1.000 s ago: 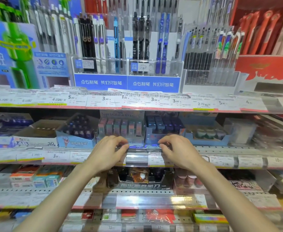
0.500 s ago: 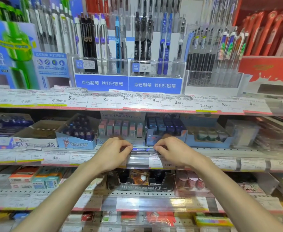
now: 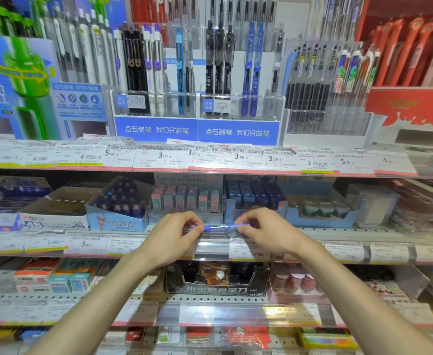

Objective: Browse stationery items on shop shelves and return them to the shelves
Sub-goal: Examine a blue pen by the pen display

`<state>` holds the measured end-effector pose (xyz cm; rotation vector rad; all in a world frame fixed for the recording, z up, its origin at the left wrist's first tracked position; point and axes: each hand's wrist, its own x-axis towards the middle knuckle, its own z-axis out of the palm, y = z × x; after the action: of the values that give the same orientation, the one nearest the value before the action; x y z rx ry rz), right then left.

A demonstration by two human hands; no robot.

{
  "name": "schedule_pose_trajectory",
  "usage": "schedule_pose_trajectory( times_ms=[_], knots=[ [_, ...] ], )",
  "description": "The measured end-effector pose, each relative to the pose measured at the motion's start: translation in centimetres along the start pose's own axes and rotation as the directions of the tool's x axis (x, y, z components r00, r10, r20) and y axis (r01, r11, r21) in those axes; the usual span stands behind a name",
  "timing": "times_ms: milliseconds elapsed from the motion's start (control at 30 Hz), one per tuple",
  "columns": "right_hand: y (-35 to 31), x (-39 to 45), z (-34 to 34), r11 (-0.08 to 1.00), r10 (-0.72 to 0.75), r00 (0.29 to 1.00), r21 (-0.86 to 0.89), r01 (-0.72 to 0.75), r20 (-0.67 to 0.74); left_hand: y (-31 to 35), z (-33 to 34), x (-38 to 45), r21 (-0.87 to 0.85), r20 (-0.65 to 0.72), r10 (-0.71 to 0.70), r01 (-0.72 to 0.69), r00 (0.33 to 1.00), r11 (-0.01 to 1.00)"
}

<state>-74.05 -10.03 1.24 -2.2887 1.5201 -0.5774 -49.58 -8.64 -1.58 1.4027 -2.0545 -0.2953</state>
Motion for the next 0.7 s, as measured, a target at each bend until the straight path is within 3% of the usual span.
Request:
schedule_pose_trajectory(
  times_ms=[167,367,700],
  knots=[
    [0.1,-0.3,-0.1,1.000,-0.020,0.990,0.004,0.021,-0.141,-0.1,0.3,-0.1,0.063,-0.063,0.053,-0.049,0.997,0.997],
    [-0.7,-1.4,-0.2,0.984,-0.002,0.958,0.171,0.053,-0.287,0.6,-0.4,-0.9,0.051,-0.152,0.093,-0.086,0.984,0.995],
    [-3.6,-5.5,-0.8,0.955,-0.031,0.943,0.268,0.125,-0.331,2.1,-3.5,-3.6,0.068,-0.253,0.299,-0.292,0.920,0.954]
  ],
)
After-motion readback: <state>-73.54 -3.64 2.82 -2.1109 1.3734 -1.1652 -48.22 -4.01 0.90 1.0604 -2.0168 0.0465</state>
